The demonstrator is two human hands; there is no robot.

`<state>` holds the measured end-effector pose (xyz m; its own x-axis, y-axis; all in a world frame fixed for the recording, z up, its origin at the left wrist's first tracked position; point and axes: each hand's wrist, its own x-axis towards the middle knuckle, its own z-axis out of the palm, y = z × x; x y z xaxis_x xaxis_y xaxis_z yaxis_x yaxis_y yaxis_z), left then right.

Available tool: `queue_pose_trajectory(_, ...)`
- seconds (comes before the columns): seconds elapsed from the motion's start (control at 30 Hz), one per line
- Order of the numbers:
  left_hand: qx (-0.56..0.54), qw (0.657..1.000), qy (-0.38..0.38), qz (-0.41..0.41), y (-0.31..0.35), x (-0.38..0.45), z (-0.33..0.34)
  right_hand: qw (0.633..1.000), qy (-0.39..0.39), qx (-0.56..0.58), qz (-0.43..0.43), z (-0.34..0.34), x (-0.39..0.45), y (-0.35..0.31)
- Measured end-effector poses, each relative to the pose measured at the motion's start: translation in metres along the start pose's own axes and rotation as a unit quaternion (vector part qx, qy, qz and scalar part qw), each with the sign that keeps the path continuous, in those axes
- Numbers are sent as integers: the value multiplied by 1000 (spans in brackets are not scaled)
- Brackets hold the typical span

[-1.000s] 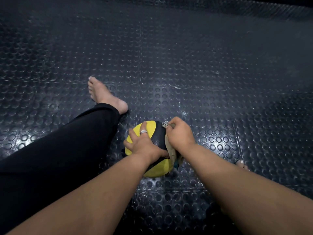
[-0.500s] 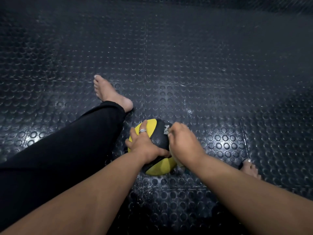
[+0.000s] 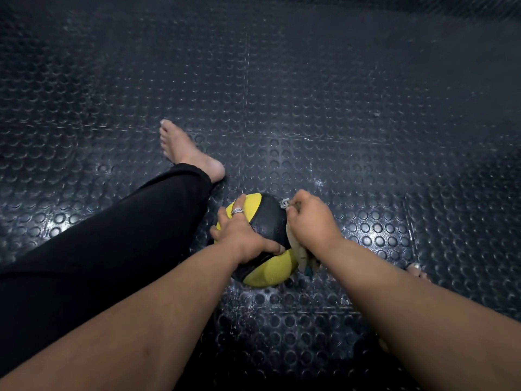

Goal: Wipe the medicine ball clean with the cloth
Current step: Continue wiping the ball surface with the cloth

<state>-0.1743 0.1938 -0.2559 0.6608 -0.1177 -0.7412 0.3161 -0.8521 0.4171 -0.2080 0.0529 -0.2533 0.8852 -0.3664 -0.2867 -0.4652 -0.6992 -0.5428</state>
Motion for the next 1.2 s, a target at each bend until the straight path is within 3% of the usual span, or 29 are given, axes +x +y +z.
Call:
queue_pose_trajectory(0.13,-12,1000,0,7,-6,2,-4,989,-28,-43,-142,0,-28,-9)
queue_pose_trajectory(0.2,-14,1000,0,8,-7,1,-3,983,-42,-51,-173,0,-35,-2)
queue_pose_trajectory(0.3,-14,1000,2,14,-5,-5,-2,997,-6,-38,-61,0,-23,17)
queue_pose_trajectory(0.37,-21,1000,-3,17,-6,-9,-5,998,-20,-12,62,-6,-14,28)
queue_pose_trajectory(0.43,-31,999,-4,17,-10,-14,-7,992,-22,41,114,-14,-15,35)
queue_pose_trajectory(0.57,-3,999,28,44,-13,-25,-1,984,21,121,125,-13,-29,26)
queue_pose_trajectory(0.7,101,986,15,131,-7,-31,5,991,-25,83,97,5,-40,16)
queue_pose_trajectory(0.87,96,994,20,53,-10,-29,0,999,-34,38,-3,3,-45,-1)
queue_pose_trajectory(1.0,125,991,-1,50,-6,-25,1,996,8,2,-94,14,-56,-25)
queue_pose_trajectory(1.1,131,989,-23,60,-6,-22,1,997,29,-2,-77,22,-49,-27)
queue_pose_trajectory(1.2,139,988,-32,64,-8,-21,-1,996,49,52,58,21,-18,-19)
